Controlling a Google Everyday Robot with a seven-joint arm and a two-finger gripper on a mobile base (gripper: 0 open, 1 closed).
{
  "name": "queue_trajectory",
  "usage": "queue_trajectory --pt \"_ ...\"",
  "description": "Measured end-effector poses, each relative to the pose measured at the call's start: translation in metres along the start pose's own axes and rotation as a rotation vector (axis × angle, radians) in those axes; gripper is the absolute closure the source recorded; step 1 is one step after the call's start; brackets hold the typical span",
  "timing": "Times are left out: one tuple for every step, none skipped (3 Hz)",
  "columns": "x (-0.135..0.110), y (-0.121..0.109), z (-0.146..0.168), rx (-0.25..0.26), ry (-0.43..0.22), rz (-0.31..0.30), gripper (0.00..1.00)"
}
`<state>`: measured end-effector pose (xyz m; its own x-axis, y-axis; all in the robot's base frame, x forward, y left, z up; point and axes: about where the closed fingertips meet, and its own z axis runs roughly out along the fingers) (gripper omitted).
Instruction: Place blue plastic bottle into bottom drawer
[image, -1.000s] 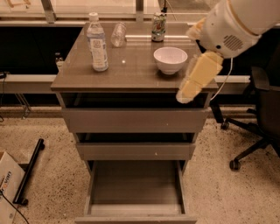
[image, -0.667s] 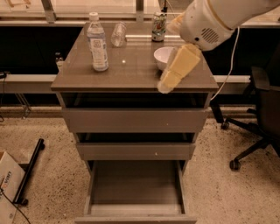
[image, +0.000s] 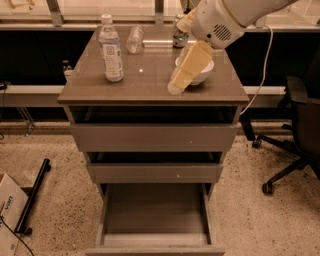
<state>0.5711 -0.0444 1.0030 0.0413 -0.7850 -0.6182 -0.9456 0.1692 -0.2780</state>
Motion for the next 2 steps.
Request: queue_trajectory --pt "0.003 0.006 -0.001 0.002 -0.001 0.026 0.00" --pt "-0.009 0.006 0.016 0.020 -0.060 0.041 0.00"
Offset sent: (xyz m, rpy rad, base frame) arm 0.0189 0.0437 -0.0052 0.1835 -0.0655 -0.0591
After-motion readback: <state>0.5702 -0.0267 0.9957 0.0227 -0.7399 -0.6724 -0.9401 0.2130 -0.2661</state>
